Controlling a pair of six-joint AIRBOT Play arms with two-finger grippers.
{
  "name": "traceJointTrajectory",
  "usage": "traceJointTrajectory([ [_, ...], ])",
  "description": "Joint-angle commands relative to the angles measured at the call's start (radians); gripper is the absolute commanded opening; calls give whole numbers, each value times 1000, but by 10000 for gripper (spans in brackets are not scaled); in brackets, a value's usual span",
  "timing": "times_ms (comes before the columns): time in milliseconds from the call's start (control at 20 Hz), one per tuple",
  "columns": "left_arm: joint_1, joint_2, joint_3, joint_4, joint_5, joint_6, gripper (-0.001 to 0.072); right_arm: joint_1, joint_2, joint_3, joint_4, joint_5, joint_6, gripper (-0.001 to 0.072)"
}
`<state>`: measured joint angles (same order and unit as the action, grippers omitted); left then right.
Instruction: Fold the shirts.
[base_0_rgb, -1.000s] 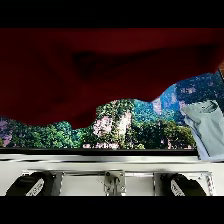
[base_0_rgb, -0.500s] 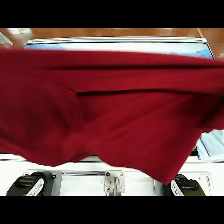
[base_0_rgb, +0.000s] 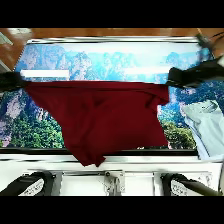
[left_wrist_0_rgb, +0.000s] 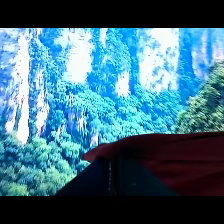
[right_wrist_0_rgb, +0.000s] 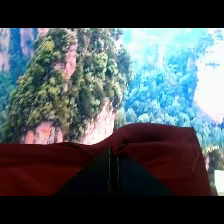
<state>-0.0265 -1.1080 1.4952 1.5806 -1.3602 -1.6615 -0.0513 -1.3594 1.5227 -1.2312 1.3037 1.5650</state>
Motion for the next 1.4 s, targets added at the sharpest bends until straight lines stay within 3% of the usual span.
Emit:
traceJointTrajectory([
  [0, 1, -254, -42, -27, 268, -36, 40, -1, -230, -42, 72, -400, -48, 64],
  [150, 1, -409, -42, -167, 459, -35, 41, 0, -322, -43, 193, -602, -48, 64],
  [250, 1, -489, -42, -270, 536, -35, 41, 18, -362, -43, 217, -645, -52, 64],
  [350, 1, -560, -42, -386, 529, -36, 42, 44, -404, -43, 192, -640, -57, 64],
  [400, 1, -593, -42, -443, 504, -36, 42, 55, -420, -43, 196, -627, -56, 91],
  [450, 2, -616, -42, -487, 481, -35, 68, 64, -429, -43, 200, -620, -55, 234],
  [500, 5, -629, -42, -510, 449, -35, 312, 66, -427, -41, 213, -610, -57, 556],
  [550, 15, -629, -35, -505, 396, -34, 664, 60, -415, -30, 207, -563, -72, 672],
  [650, 81, -626, 16, -443, 158, 1, 689, 15, -362, 11, 101, -386, -137, 671],
  [750, 167, -598, 18, -401, -69, 61, 683, -61, -290, 33, -118, -128, -141, 670],
  [850, 243, -529, -82, -402, -190, 135, 684, -172, -253, 0, -175, 110, -154, 668],
  [950, 285, -439, -291, -409, -135, 136, 688, -293, -239, -91, -50, 243, -188, 670],
  [1100, 293, -321, -619, -528, 123, 194, 693, -415, -223, -230, 232, 237, -209, 670],
  [1200, 282, -299, -723, -671, 246, 246, 693, -432, -219, -257, 280, 208, -209, 670],
  [1350, 243, -326, -750, -759, 285, 285, 693, -432, -219, -257, 282, 202, -209, 670],
])
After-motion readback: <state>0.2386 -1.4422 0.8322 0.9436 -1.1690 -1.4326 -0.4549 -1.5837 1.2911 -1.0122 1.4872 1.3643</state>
